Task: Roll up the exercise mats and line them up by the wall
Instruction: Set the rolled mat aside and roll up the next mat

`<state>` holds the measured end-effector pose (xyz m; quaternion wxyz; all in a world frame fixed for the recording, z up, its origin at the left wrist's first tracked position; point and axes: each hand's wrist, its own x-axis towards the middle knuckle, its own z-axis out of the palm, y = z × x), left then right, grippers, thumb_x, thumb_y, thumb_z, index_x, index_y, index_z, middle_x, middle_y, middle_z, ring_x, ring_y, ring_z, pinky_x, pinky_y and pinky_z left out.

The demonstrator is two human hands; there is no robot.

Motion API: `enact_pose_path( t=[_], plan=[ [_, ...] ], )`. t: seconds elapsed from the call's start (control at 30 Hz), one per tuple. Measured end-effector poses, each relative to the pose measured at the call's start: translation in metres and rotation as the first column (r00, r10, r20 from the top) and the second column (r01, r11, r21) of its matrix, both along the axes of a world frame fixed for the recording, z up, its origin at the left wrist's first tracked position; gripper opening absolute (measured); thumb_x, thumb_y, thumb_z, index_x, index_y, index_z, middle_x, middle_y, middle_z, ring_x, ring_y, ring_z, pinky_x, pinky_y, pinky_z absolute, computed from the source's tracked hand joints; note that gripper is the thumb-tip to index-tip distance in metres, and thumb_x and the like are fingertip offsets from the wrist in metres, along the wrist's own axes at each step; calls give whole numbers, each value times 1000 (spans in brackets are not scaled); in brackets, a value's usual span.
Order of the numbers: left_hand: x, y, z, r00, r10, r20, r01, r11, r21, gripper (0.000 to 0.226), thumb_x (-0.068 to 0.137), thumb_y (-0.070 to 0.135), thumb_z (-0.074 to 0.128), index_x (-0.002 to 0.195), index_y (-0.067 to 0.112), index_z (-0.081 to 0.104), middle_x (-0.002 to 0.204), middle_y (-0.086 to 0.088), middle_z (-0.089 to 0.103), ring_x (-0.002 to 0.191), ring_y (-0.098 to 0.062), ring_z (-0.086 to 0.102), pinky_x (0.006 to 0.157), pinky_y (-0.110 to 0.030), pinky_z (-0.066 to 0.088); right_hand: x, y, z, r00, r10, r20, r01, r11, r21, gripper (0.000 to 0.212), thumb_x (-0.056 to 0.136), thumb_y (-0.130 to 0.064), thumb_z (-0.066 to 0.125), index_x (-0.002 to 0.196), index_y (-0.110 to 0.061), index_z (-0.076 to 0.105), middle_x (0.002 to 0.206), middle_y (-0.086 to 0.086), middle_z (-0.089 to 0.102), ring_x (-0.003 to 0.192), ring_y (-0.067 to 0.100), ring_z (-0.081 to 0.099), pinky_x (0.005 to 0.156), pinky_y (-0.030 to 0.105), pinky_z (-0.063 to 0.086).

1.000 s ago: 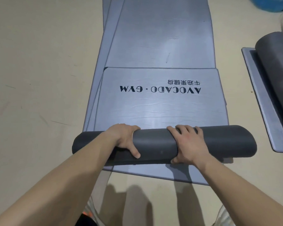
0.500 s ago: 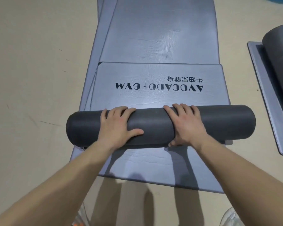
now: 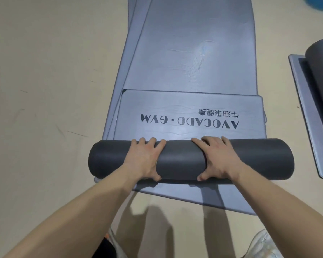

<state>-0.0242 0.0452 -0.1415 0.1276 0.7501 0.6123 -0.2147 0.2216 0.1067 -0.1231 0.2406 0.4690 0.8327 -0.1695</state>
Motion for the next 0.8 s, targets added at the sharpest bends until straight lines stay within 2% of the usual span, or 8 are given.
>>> enact_pose_path(
  t=[0.13, 0.2, 0.27, 0.33, 0.47, 0.6, 0.7, 0.8],
  plan=[
    [-9, 24, 9, 996, 44, 73, -36, 994, -107, 121, 50, 80, 76, 149, 33, 24, 134, -1, 52, 111, -30, 57, 93, -44, 46, 16, -44, -11, 998, -62, 21, 57, 981, 185, 153, 48, -78, 85, 164, -24, 0, 170, 10, 7, 156, 36, 4, 123, 60, 4],
    [-9, 25, 7, 991, 79, 110, -67, 991, -114, 126, 55, 79, 76, 156, 32, 17, 148, -3, 45, 128, -31, 49, 106, -49, 40, 13, -35, -15, 995, -95, -2, 93, 974, 207, 153, 46, -76, 87, 163, -25, 3, 170, 9, 10, 156, 35, 6, 123, 60, 5],
    [-2, 11, 2, 992, 84, 95, -79, 996, -51, 136, 59, 80, 74, 161, 28, 1, 165, -7, 22, 149, -36, 25, 120, -58, 23, 9, -18, -17, 995, -98, -20, 100, 974, 203, 148, 47, -75, 86, 162, -29, 5, 168, 6, 16, 155, 33, 10, 124, 59, 7],
    [5, -1, -4, 997, 59, 45, -61, 998, 36, 146, 55, 86, 73, 160, 26, -8, 168, -8, 9, 154, -39, 12, 122, -60, 15, 6, 4, -14, 997, -74, -25, 77, 982, 170, 145, 46, -77, 83, 161, -32, 7, 166, 3, 19, 154, 30, 14, 123, 57, 9],
    [-7, 36, -5, 989, 69, 133, -80, 994, 79, 136, 50, 88, 70, 158, 34, 8, 162, -1, 30, 145, -29, 33, 119, -49, 25, 4, 32, -14, 999, -20, -36, 26, 986, 164, 147, 43, -80, 80, 160, -36, 3, 163, 7, 16, 152, 32, 14, 122, 59, 11],
    [-22, 83, 1, 972, 76, 220, -57, 994, -92, 137, 45, 87, 74, 158, 35, 18, 150, 3, 45, 131, -26, 49, 110, -48, 38, 3, 34, -30, 999, 32, -28, -21, 941, 338, 138, 44, -83, 77, 158, -30, 21, 155, 9, 40, 142, 34, 38, 117, 60, 26],
    [-18, 78, -2, 988, 47, 145, -46, 999, -6, 139, 50, 88, 72, 161, 32, 9, 162, -3, 29, 144, -29, 36, 121, -53, 22, -2, 52, -22, 998, 60, -32, -49, 959, 278, 131, 44, -86, 69, 156, -35, 22, 151, 1, 43, 135, 29, 45, 114, 53, 31],
    [-6, 72, -5, 998, 37, 54, -44, 992, 117, 137, 50, 88, 72, 157, 25, 13, 152, -6, 41, 133, -34, 46, 112, -54, 34, -10, 77, -7, 998, 60, -15, -56, 984, 168, 127, 43, -86, 69, 151, -40, 22, 146, -3, 47, 128, 28, 51, 109, 48, 37]
  ],
)
